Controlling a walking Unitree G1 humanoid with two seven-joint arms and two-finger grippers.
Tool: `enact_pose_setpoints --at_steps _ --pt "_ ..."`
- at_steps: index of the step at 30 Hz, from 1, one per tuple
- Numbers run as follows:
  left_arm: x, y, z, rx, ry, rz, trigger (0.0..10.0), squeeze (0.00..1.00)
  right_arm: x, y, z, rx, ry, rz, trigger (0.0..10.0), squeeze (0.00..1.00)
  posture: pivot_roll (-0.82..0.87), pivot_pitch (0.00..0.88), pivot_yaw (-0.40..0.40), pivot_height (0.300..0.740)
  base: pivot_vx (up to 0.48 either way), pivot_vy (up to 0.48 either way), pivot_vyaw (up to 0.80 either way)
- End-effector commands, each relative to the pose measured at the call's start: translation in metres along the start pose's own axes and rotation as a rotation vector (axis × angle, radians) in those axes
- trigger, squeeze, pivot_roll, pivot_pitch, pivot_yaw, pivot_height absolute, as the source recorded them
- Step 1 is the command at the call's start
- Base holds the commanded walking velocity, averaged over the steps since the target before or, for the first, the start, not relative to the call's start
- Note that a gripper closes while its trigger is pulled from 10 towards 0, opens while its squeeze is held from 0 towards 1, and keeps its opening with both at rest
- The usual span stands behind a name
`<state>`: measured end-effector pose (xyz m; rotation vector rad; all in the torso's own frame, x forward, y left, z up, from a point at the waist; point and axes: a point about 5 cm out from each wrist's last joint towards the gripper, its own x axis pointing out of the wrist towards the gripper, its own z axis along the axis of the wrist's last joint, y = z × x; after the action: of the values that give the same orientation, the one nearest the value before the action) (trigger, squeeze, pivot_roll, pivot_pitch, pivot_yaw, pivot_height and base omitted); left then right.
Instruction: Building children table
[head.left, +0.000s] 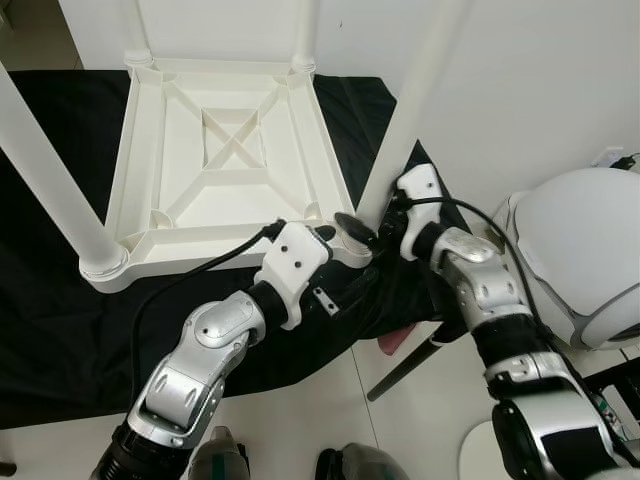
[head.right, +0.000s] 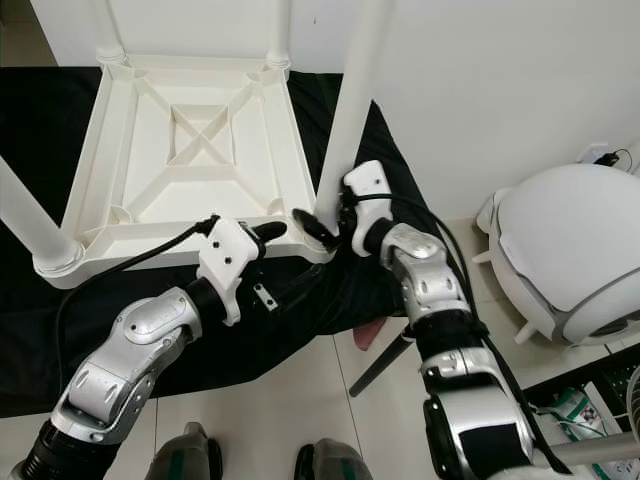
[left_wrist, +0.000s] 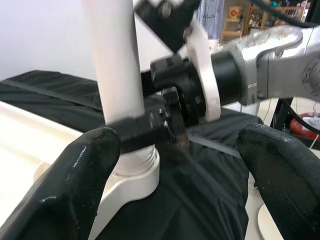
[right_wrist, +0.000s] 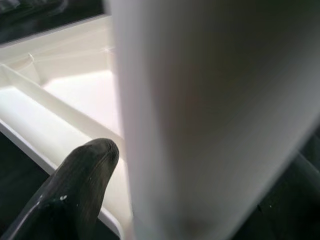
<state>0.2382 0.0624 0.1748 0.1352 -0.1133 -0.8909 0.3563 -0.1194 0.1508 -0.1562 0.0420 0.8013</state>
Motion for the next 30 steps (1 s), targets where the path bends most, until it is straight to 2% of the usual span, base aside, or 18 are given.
enact_pose_setpoints --at_steps 1,5,6,19,24,25,28,29,30 --pt "0.0 0.0 -0.001 0.008 0.006 0.01 10.0 0.0 0.007 0.006 -0.01 0.0 0.059 0.039 10.0 0.0 0.06 0.001 -0.095 0.74 0.0 0.0 0.0" --pt "-0.001 0.001 -0.001 0.009 0.006 0.018 10.0 0.0 0.008 0.007 -0.016 -0.004 0.074 0.053 10.0 0.0 0.07 0.0 -0.104 0.74 0.0 0.0 0.0" --pt "-0.001 0.001 -0.001 0.009 0.006 0.022 10.0 0.0 0.007 0.007 -0.018 0.007 0.076 0.056 0.0 0.0 0.07 0.0 -0.105 0.74 0.0 0.0 0.0" --pt "0.001 0.001 0.0 0.012 0.002 0.012 10.0 0.0 -0.002 -0.003 -0.025 -0.001 0.049 0.061 0.0 0.0 0.06 0.0 -0.101 0.74 0.0 0.0 0.0" --pt "0.002 0.0 -0.001 0.011 0.002 0.0 10.0 0.0 -0.004 -0.01 -0.025 -0.022 0.054 -0.006 0.0 0.0 0.05 0.0 -0.093 0.74 0.0 0.0 0.0" --pt "0.002 0.0 -0.001 0.011 0.002 -0.003 10.0 0.0 -0.004 -0.013 -0.024 -0.019 0.057 -0.064 10.0 0.0 0.05 0.0 -0.095 0.74 0.0 0.0 0.0" --pt "0.002 0.0 -0.001 0.011 0.002 -0.004 10.0 0.0 -0.004 -0.015 -0.023 -0.016 0.058 -0.102 10.0 0.0 0.05 0.0 -0.095 0.74 0.0 0.0 0.0" --pt "0.002 0.0 -0.002 0.011 0.002 -0.005 10.0 0.0 0.0 -0.011 -0.021 0.017 0.046 -0.175 10.0 0.0 0.05 0.0 -0.098 0.74 0.0 0.0 0.0" --pt "0.002 0.0 -0.002 0.011 0.002 -0.005 10.0 0.0 0.0 -0.011 -0.021 0.017 0.046 -0.175 10.0 0.0 0.05 0.0 -0.098 0.74 0.0 0.0 0.0"
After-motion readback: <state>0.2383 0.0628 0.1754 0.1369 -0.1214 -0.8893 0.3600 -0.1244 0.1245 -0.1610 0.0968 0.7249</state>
